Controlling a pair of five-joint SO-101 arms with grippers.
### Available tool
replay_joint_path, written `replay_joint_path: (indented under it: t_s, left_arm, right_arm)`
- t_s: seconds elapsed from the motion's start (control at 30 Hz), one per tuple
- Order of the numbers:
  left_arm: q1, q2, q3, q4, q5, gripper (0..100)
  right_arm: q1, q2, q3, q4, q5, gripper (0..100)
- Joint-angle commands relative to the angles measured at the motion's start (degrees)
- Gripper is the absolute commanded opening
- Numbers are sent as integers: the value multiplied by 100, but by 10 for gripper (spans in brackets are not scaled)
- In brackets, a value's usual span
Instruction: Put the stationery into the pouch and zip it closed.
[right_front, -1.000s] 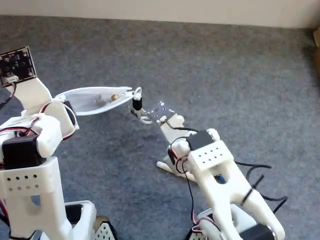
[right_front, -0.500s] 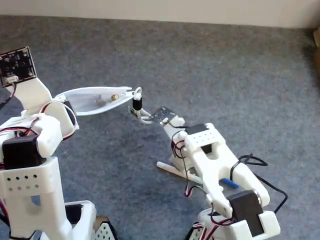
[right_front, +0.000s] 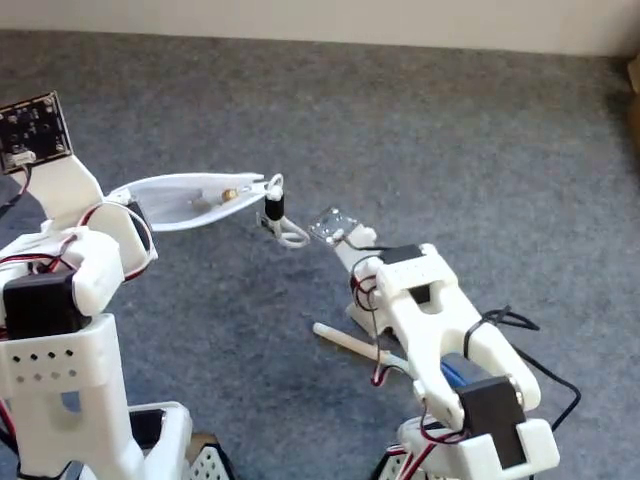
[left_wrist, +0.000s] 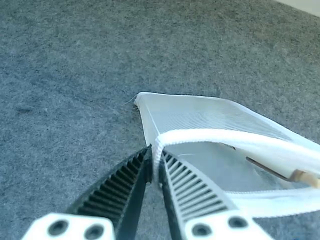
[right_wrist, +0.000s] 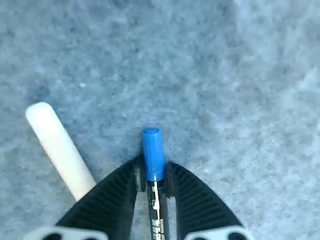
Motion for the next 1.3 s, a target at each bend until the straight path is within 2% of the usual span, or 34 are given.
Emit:
replay_joint_path:
  t_s: [0.0, 0.37, 0.5, 0.87, 1.07, 1.17, 1.27]
  left_arm:
    - [-119, -22, -31, -105, -53, 7]
    - [-119, -22, -31, -105, -53, 7]
    - [-119, -22, -31, -105, -53, 7]
    - [-119, -22, -22, -105, -53, 7]
    - [-119, -22, -22, -105, -53, 7]
    - [-119, -22, -22, -105, -53, 7]
    - [-119, -22, -22, -105, -53, 7]
  right_arm:
    - [-31, -602, -31, -48, 79, 4]
    - [-40, -1895, -40, -48, 70, 4]
    - [-286, -2536, -48, -48, 26, 4]
    - [-1200, -4198, -998, -66, -1477, 4]
    - [-1912, -4400, -1886, -127, -3095, 4]
    - [-2123, -4400, -2246, -673, -3710, 4]
    - [-2149, -4400, -2396, -1332, -4000, 4]
